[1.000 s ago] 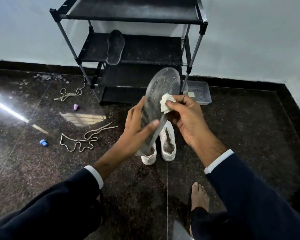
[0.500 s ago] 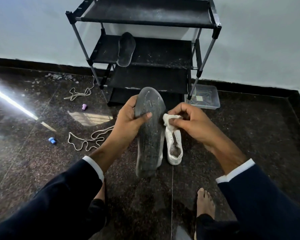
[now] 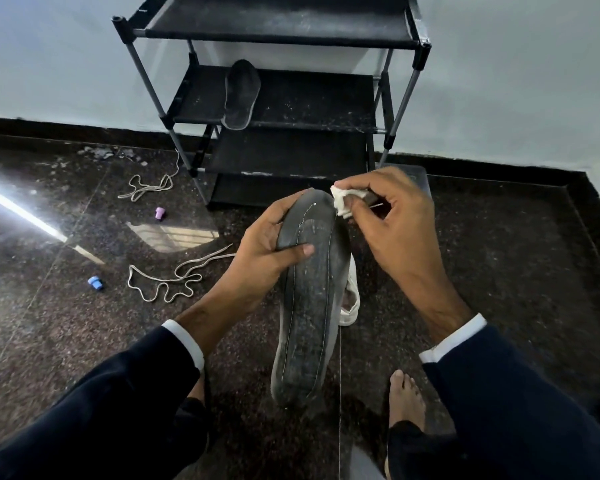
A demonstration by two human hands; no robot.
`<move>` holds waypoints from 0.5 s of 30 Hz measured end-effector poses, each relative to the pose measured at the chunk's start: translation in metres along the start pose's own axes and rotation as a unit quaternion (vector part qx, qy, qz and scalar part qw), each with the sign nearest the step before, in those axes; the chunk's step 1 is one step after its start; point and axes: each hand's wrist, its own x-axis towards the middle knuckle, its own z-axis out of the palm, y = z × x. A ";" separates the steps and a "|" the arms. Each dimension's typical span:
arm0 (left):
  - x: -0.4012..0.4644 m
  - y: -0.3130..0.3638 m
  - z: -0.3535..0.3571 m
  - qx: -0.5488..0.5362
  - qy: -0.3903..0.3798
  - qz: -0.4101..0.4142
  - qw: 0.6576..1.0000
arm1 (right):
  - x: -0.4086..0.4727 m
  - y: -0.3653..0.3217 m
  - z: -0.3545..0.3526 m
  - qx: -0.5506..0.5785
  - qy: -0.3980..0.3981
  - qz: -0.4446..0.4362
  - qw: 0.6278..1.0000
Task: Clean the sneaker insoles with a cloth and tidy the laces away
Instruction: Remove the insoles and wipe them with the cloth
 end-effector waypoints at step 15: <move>-0.010 0.002 0.010 -0.036 -0.023 -0.009 0.999 | -0.001 0.017 0.001 -0.108 -0.015 -0.067 0.992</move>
